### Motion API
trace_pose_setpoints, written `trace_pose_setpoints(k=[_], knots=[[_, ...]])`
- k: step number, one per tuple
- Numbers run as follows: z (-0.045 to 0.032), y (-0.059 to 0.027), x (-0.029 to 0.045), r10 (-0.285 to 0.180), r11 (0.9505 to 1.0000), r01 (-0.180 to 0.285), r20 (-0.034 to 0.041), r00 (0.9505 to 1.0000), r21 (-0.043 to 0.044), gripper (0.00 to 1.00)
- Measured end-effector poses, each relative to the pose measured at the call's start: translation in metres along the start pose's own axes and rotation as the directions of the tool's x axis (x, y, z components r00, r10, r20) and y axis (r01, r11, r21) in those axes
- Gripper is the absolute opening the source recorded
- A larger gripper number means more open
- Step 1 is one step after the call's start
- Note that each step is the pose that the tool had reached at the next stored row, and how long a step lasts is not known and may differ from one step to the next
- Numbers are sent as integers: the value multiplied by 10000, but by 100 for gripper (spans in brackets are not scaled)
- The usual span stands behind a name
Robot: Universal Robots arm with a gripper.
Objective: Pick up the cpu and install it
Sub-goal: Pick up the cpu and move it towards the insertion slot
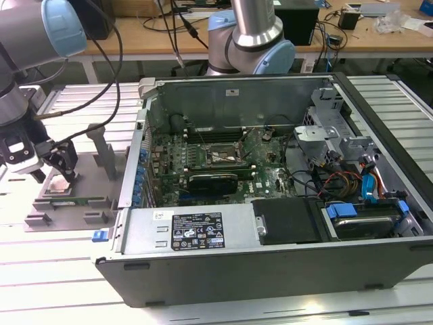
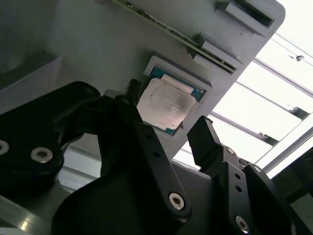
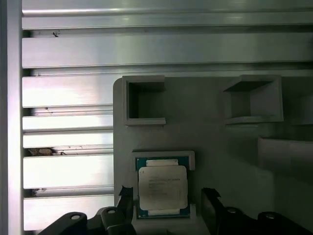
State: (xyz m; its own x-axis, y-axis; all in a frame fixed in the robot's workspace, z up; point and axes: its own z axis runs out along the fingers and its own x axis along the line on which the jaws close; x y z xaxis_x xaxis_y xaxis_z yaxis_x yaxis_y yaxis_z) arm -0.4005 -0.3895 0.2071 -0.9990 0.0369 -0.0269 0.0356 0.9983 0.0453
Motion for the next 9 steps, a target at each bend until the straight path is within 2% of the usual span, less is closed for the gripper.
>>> trace_pose_setpoints(k=[5,9], knots=[[98,-5,3,-1,10000,1,-1,10000,1,66],[108,1,3,1,10000,-1,3,10000,-1,66]])
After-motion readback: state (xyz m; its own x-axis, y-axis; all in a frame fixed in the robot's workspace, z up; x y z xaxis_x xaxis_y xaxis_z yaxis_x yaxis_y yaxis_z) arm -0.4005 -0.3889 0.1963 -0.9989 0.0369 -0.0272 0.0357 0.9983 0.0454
